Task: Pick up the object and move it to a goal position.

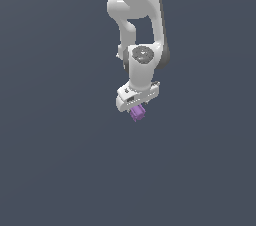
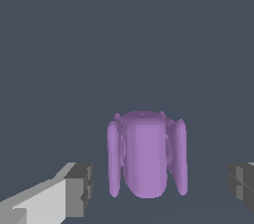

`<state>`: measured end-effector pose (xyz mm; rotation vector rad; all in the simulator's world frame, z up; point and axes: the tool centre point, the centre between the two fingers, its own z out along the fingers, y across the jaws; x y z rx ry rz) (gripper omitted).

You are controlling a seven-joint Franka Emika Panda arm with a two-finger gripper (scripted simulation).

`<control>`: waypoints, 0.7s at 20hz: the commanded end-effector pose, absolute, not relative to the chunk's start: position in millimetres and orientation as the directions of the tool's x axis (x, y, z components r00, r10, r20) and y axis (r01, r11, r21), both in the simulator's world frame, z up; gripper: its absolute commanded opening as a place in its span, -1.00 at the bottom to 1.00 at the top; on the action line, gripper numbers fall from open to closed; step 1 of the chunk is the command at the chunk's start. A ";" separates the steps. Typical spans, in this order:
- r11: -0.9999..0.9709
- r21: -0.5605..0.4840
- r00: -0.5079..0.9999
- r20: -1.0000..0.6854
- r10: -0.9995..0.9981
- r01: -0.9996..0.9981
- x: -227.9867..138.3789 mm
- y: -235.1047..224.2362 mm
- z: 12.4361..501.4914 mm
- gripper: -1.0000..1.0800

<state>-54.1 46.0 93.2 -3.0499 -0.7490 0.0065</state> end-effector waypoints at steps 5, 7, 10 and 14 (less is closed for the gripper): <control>-0.873 -0.001 0.873 -0.001 0.487 0.487 -57.3 48.1 89.9 0.92; -0.873 -0.001 0.873 -0.001 0.487 0.487 -57.4 48.0 88.6 0.92; -0.873 -0.001 0.873 -0.001 0.488 0.488 -57.7 48.0 81.5 0.92; -0.872 0.000 0.872 0.000 0.490 0.490 -58.6 48.3 63.2 0.92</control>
